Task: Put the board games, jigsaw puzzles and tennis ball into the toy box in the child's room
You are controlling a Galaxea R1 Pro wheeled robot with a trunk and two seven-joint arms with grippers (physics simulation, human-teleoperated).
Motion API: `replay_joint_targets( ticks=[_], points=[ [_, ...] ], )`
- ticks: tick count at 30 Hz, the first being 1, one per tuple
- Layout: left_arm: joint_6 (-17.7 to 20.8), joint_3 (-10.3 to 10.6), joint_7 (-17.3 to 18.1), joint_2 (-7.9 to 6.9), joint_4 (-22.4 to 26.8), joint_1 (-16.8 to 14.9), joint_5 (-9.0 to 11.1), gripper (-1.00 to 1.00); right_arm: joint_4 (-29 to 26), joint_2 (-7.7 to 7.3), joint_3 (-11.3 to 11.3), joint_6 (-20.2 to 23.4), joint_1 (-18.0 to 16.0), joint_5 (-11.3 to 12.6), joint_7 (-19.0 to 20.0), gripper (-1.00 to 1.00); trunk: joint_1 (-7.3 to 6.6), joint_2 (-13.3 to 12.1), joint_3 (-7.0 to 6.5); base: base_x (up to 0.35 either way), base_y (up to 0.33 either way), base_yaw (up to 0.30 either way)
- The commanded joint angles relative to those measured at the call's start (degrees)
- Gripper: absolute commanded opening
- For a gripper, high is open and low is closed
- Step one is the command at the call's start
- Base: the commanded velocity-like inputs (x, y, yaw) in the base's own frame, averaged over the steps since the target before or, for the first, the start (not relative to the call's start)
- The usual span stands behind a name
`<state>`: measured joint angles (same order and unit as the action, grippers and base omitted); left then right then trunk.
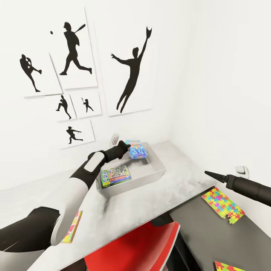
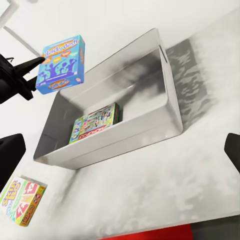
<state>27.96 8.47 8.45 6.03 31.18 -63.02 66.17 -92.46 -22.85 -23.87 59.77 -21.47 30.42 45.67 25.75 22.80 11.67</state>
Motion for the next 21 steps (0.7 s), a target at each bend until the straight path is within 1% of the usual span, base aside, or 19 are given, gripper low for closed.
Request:
replay_joint_targets(
  ticks=[1, 12, 21],
  points=[
    [-0.12, 0.06, 0.12, 0.0, -0.11, -0.05, 0.22, -1.0, 0.0, 0.0, -0.07, 0.23, -0.07, -0.27, 0.38, 1.0, 0.03, 0.12, 0.14, 0.0, 0.0, 0.0],
    [-1.37, 0.08, 0.58, 0.86, -1.96, -0.08, 0.36, -1.0, 0.0, 0.0, -0.04, 0.23, -0.13, -0.27, 0.38, 1.0, 0.03, 0.12, 0.85, 0.0, 0.0, 0.0],
    [-1.79, 0.07, 0.78, 1.03, -2.49, -0.09, 0.43, -1.0, 0.0, 0.0, -0.04, 0.23, -0.14, -0.27, 0.38, 1.0, 0.03, 0.12, 1.64, 0.0, 0.0, 0.0]
  ],
)
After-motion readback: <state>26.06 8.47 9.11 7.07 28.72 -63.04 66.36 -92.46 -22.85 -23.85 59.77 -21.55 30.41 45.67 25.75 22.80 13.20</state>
